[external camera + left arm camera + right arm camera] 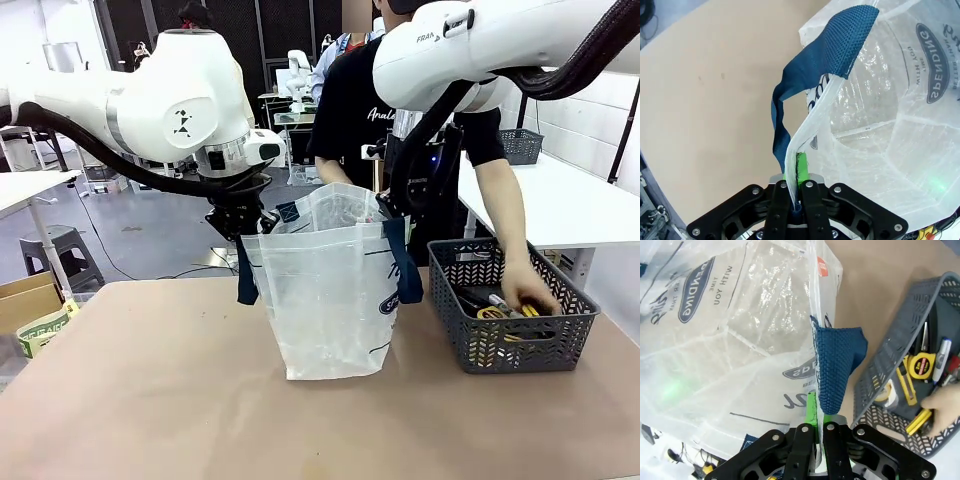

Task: Transfer purchased items from the store into the shopping bag.
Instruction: Open the Reusable shopping bag in the center of the table, then move the Reusable shopping bag to the right side of the table.

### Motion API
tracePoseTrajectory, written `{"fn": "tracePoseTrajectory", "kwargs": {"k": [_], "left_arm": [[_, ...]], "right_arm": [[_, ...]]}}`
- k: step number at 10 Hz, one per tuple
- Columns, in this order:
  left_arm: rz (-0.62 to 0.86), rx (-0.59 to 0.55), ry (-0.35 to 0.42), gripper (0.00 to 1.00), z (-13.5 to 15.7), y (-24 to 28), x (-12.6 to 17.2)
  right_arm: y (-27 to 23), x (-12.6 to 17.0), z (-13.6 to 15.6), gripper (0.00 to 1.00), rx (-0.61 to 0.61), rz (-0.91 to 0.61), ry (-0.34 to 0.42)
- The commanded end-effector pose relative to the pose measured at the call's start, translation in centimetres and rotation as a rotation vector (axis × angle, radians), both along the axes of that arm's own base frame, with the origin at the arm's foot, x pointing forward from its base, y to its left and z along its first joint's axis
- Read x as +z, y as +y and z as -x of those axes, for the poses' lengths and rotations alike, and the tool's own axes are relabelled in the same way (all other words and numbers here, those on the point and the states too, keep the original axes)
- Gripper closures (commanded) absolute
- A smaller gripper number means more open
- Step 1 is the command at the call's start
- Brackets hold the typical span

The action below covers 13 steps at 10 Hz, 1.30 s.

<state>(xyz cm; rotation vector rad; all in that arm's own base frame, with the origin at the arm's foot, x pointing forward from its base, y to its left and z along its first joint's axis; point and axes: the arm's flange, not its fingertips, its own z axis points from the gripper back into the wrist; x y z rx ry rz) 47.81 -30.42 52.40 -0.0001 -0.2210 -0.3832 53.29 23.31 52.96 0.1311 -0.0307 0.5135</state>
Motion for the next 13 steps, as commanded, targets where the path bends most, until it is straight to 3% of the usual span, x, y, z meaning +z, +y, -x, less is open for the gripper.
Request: {"fn": "tracePoseTrajectory", "kwargs": {"k": [1, 13], "left_arm": [[0.022, -0.048, -0.008, 1.00, -0.28, 0.10, -0.55], [0.000, -0.024, -0.003, 1.00, -0.12, -0.17, -0.19]], "right_arm": [[0.03, -0.19, -0.14, 1.00, 0.000, 0.005, -0.010], [0.02, 0.00, 0.01, 1.00, 0.000, 0.000, 0.000]]}}
